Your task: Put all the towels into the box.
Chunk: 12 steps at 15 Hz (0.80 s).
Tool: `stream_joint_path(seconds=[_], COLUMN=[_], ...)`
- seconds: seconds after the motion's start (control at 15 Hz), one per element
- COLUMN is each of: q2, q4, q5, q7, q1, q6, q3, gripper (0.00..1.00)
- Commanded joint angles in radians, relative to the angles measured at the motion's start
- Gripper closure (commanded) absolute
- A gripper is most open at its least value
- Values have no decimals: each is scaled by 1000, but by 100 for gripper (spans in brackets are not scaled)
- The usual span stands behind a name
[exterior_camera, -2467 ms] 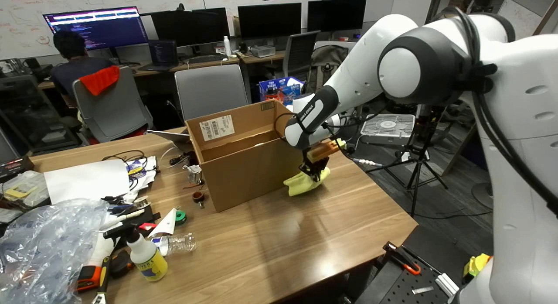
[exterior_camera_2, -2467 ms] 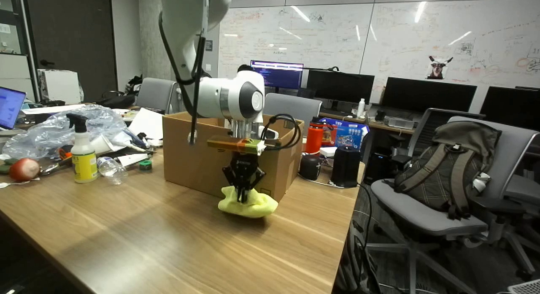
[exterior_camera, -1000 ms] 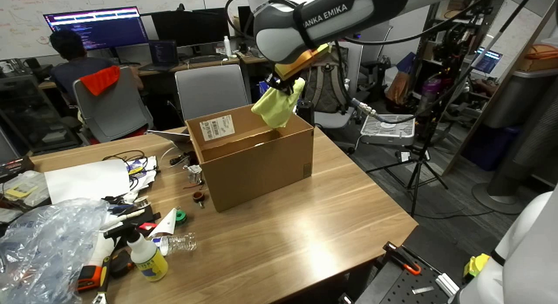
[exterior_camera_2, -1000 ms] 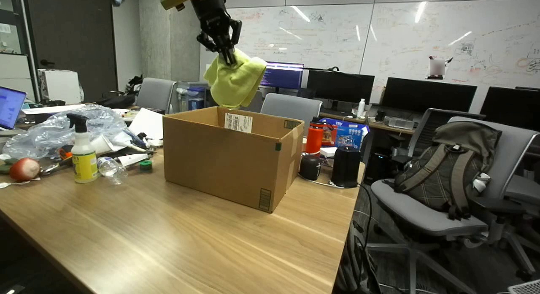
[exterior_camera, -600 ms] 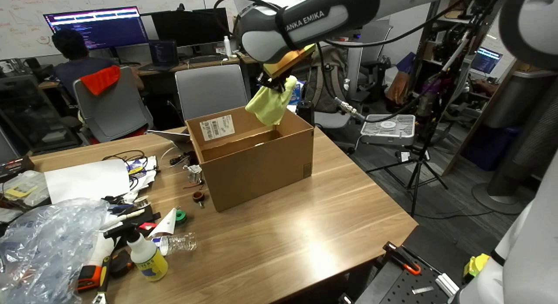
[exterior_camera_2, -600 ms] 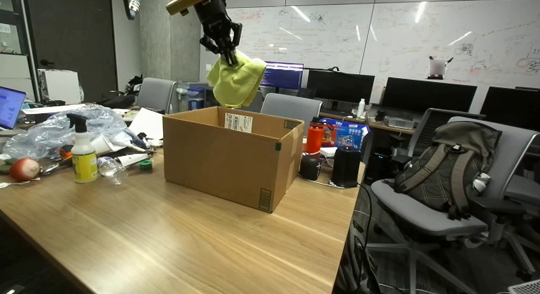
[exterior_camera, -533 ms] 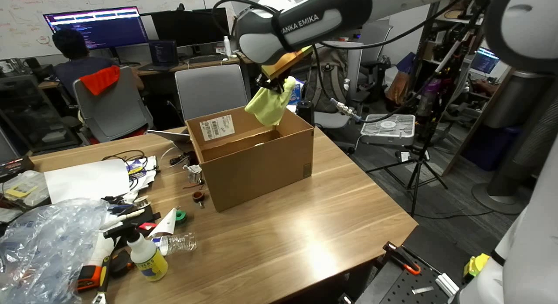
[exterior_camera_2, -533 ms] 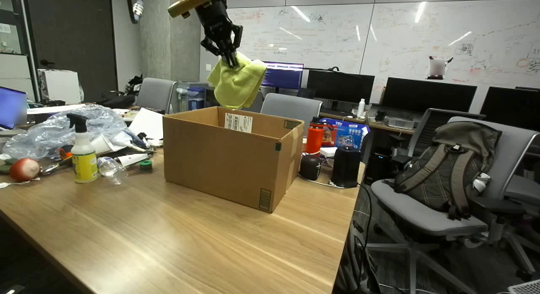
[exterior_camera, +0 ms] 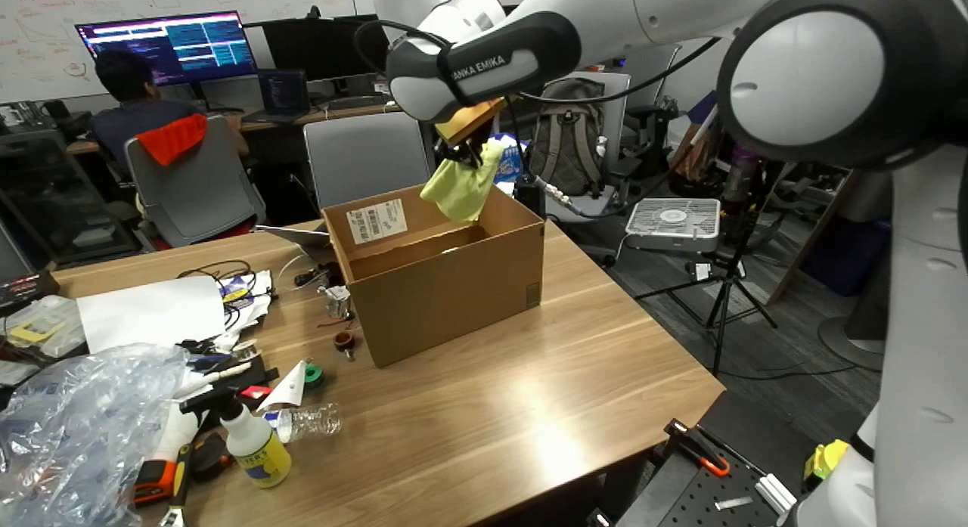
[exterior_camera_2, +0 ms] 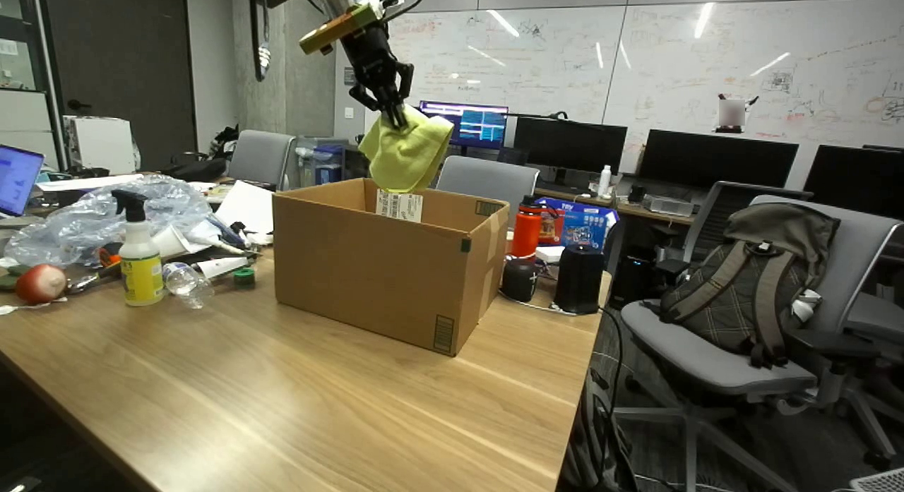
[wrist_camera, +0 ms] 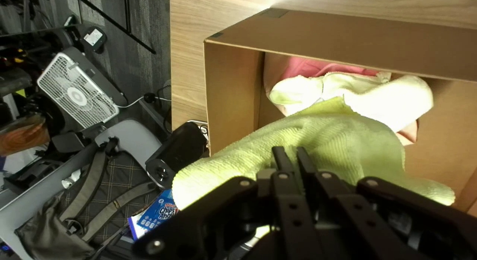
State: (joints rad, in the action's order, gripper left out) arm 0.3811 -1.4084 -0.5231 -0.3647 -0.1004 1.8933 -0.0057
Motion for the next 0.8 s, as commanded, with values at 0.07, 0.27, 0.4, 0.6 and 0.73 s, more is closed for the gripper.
stream_joint_path(seconds=[0.07, 0.27, 0.4, 0.6, 0.73], q2=[110, 145, 158, 168, 166], q4=[179, 231, 256, 285, 289], q5=[4, 11, 11, 22, 26], q7=[28, 39, 46, 69, 76], q1=[-35, -43, -46, -45, -47], q6=[-74, -97, -111, -143, -174], q3=[-33, -43, -50, -54, -55], gripper=[98, 66, 53, 30, 14])
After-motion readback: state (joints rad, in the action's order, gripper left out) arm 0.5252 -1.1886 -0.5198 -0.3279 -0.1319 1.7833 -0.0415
